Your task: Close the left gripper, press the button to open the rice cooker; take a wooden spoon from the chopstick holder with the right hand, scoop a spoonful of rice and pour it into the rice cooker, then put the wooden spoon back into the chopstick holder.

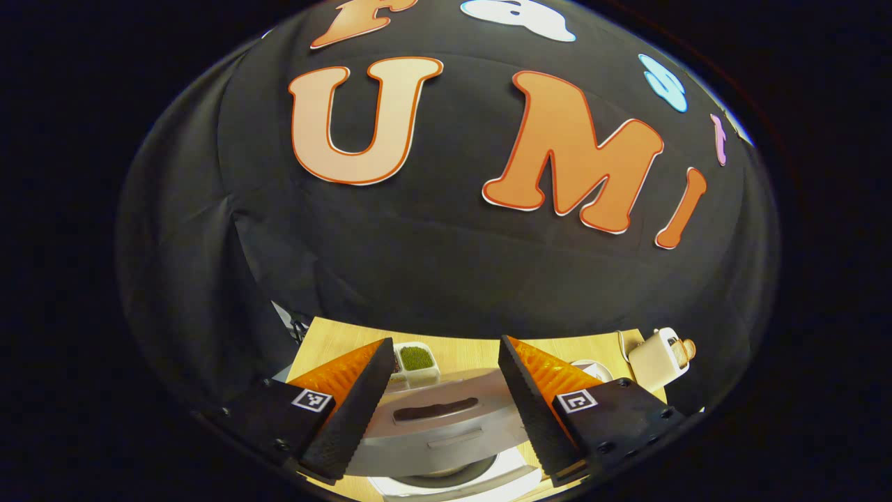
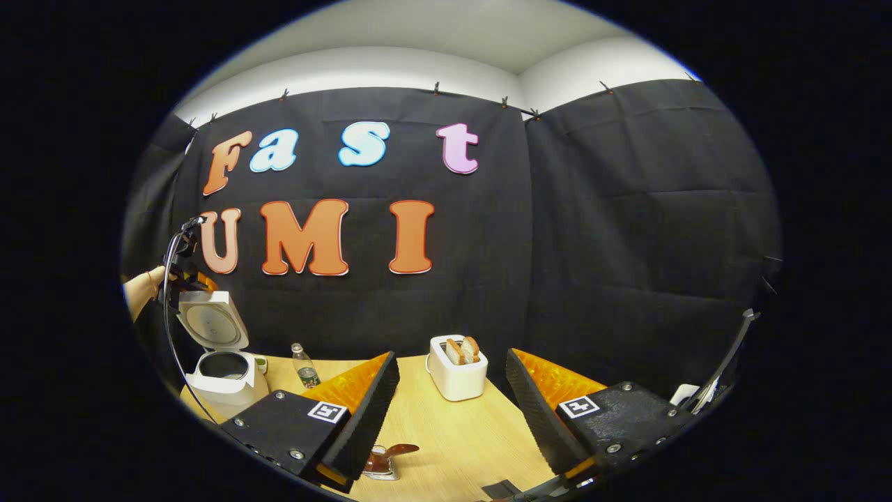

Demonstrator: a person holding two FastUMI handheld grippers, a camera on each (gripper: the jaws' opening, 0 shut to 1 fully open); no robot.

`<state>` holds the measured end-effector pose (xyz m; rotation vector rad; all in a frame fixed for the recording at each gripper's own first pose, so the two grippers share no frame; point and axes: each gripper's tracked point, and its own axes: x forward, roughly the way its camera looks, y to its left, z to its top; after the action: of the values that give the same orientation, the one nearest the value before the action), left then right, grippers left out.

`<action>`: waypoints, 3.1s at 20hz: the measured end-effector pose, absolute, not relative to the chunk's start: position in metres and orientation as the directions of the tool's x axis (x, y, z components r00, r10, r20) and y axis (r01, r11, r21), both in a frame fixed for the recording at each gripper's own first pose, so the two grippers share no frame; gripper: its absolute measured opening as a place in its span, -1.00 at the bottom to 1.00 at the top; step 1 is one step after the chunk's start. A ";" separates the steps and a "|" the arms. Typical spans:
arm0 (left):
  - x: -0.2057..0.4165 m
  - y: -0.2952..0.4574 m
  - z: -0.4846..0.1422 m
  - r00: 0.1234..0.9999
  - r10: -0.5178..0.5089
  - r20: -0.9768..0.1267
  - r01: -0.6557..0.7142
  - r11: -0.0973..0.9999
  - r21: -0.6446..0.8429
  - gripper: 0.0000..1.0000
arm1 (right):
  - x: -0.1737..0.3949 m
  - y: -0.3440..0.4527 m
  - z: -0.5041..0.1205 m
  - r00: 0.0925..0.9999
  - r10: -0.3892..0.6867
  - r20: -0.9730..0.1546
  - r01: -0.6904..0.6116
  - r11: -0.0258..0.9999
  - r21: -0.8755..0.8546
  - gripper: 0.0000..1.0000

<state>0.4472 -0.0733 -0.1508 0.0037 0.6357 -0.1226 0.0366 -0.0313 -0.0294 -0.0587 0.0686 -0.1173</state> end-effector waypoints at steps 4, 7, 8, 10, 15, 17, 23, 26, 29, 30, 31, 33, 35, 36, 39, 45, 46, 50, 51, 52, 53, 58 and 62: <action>0.390 -0.083 -0.189 0.771 -0.115 -0.626 0.126 0.992 -0.027 1.00 | 0.049 -0.007 -0.030 0.998 -0.012 -0.069 0.009 0.999 -0.040 0.89; 0.351 -0.081 -0.230 0.758 -0.095 -0.645 0.110 0.994 -0.017 1.00 | 0.051 0.006 -0.040 0.994 0.060 -0.090 -0.063 0.998 -0.025 0.90; 0.340 -0.079 -0.242 0.761 -0.073 -0.644 0.095 0.995 0.000 1.00 | 0.051 0.010 -0.045 0.992 0.082 -0.100 -0.084 0.996 -0.021 0.90; 0.321 -0.075 -0.265 0.767 -0.038 -0.641 0.091 0.995 0.051 1.00 | 0.053 0.014 -0.054 0.985 0.115 -0.127 -0.118 0.993 -0.018 0.90; 0.301 -0.066 -0.307 0.772 0.044 -0.634 0.026 0.994 0.102 1.00 | 0.052 0.019 -0.070 0.971 0.164 -0.173 -0.168 0.986 -0.005 0.90; 0.295 -0.064 -0.319 0.772 0.067 -0.632 -0.008 0.995 0.096 1.00 | 0.051 0.019 -0.073 0.968 0.170 -0.185 -0.174 0.985 -0.006 0.89; 0.297 -0.066 -0.320 0.788 0.044 -0.614 -0.009 0.998 0.060 1.00 | 0.051 0.022 -0.081 0.959 0.189 -0.211 -0.194 0.981 0.000 0.90; 0.290 -0.070 -0.314 0.782 0.045 -0.621 -0.005 0.998 0.067 1.00 | 0.059 0.020 -0.077 0.963 0.186 -0.193 -0.190 0.982 -0.005 0.90; 0.276 -0.075 -0.270 0.828 0.039 -0.559 0.029 0.993 0.111 1.00 | 0.065 0.022 -0.065 0.966 0.192 -0.171 -0.193 0.981 0.013 0.90; 0.274 -0.077 -0.246 0.849 0.035 -0.527 0.038 0.991 0.128 1.00 | 0.069 0.021 -0.058 0.969 0.190 -0.157 -0.191 0.982 0.011 0.90; 0.269 -0.080 -0.221 0.869 0.029 -0.494 0.043 0.990 0.134 1.00 | 0.072 0.021 -0.049 0.972 0.189 -0.141 -0.191 0.982 0.004 0.90; 0.261 -0.088 -0.172 0.907 0.015 -0.421 0.042 0.991 0.126 1.00 | 0.078 0.020 -0.034 0.975 0.189 -0.114 -0.192 0.981 -0.015 0.89; 0.243 -0.092 -0.116 0.939 0.012 -0.344 0.033 0.992 0.124 1.00 | 0.083 0.018 -0.016 0.980 0.180 -0.084 -0.184 0.982 -0.042 0.89; 0.231 -0.092 -0.094 0.952 0.005 -0.307 0.036 0.991 0.127 1.00 | 0.086 0.016 -0.006 0.982 0.175 -0.064 -0.179 0.982 -0.055 0.89; 0.199 -0.097 -0.020 0.979 -0.019 -0.202 0.043 0.992 0.118 0.99 | 0.090 0.012 0.024 0.987 0.162 -0.007 -0.162 0.982 -0.095 0.89; 0.128 -0.098 0.070 0.998 -0.068 -0.018 0.069 0.996 0.052 1.00 | 0.087 0.009 0.068 0.987 0.151 0.060 -0.146 0.986 -0.085 0.90; 0.119 -0.093 0.078 0.998 -0.062 0.006 0.062 0.997 0.052 0.99 | 0.086 0.009 0.072 0.986 0.150 0.067 -0.144 0.986 -0.078 0.90; 0.099 -0.074 0.097 0.998 -0.030 0.058 0.026 0.997 0.066 1.00 | 0.083 0.003 0.073 0.988 0.137 0.076 -0.132 0.989 -0.069 0.90; 0.097 -0.071 0.098 0.998 -0.025 0.063 0.021 0.998 0.064 1.00 | 0.083 0.001 0.071 0.988 0.135 0.074 -0.130 0.989 -0.069 0.90; 0.096 -0.069 0.097 0.998 -0.023 0.065 0.019 0.998 0.062 1.00 | 0.081 0.001 0.069 0.988 0.134 0.070 -0.129 0.989 -0.067 0.90; 0.096 -0.068 0.095 0.998 -0.021 0.061 0.018 0.998 0.060 1.00 | 0.081 0.001 0.065 0.989 0.135 0.063 -0.131 0.989 -0.064 0.90; 0.098 -0.071 0.083 0.999 -0.026 0.040 0.024 0.998 0.061 0.96 | 0.078 -0.003 0.057 0.991 0.128 0.044 -0.125 0.990 -0.064 0.90; 0.097 -0.077 0.082 0.999 -0.038 0.036 0.036 0.997 0.066 0.99 | 0.075 -0.011 0.053 0.992 0.118 0.034 -0.116 0.992 -0.051 0.90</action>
<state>0.0975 -0.0773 0.0817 0.0655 -0.0369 -0.0368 0.0748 -0.0109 0.0531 -0.0491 -0.0367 0.1171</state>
